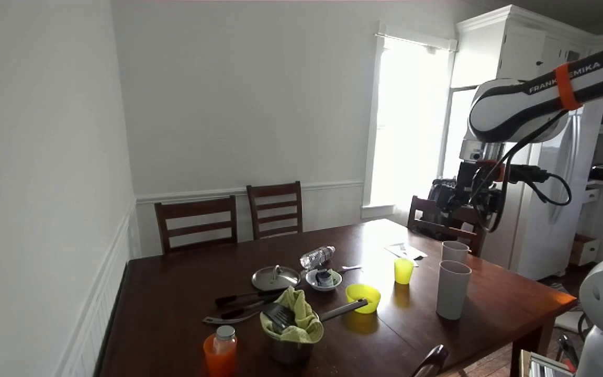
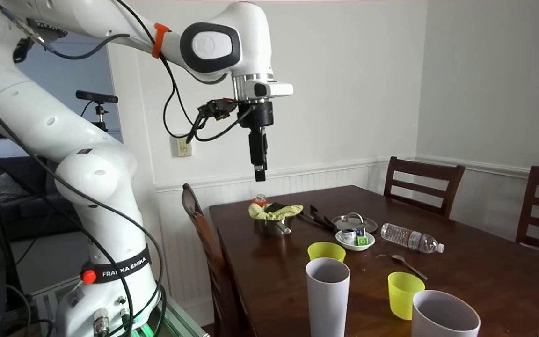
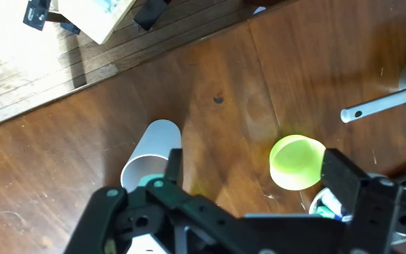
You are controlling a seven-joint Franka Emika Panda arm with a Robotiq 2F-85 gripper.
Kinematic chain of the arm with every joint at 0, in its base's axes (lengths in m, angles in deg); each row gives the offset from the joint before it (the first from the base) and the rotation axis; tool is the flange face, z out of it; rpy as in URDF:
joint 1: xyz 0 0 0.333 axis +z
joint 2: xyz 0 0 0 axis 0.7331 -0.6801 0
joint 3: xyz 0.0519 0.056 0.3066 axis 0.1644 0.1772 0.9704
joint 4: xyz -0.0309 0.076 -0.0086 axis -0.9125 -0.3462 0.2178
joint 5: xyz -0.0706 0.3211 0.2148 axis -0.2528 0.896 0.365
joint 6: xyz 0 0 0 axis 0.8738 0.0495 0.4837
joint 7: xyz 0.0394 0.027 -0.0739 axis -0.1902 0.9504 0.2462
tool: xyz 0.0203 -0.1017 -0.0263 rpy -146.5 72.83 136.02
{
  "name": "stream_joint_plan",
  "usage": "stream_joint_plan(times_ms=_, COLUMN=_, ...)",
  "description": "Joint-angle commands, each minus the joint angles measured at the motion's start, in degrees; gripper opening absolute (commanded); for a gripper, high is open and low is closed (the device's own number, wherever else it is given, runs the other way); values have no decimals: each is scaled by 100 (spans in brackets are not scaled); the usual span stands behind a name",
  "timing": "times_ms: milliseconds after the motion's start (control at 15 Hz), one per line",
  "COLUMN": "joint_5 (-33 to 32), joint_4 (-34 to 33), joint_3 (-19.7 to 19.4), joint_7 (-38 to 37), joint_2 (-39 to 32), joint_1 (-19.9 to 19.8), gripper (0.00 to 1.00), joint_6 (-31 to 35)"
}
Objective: Pick up the yellow cup and move it into the yellow bowl, pick up the metallic spoon and put it in the yellow cup that is in the yellow bowl
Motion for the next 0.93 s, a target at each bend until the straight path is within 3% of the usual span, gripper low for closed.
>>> stream_joint_plan(times_ms=0, joint_5=-9, joint_4=-54, joint_3=-23, joint_7=-34, joint_2=-84, joint_1=9, gripper=100, joint_6=-2)
stream_joint_plan(times_ms=200, joint_5=-9, joint_4=-97, joint_3=-9, joint_7=-103, joint_2=-155, joint_1=10, gripper=100, joint_6=0)
stream_joint_plan(times_ms=400, joint_5=25, joint_4=-441, joint_3=-354, joint_7=-390, joint_2=-774, joint_1=-295, gripper=100, joint_6=268)
stream_joint_plan(times_ms=600, joint_5=79, joint_4=-898, joint_3=-784, joint_7=-394, joint_2=-1566, joint_1=-547, gripper=100, joint_6=664)
stream_joint_plan(times_ms=867, joint_5=475, joint_4=-1721, joint_3=-1116, joint_7=-241, joint_2=-2823, joint_1=-392, gripper=100, joint_6=964)
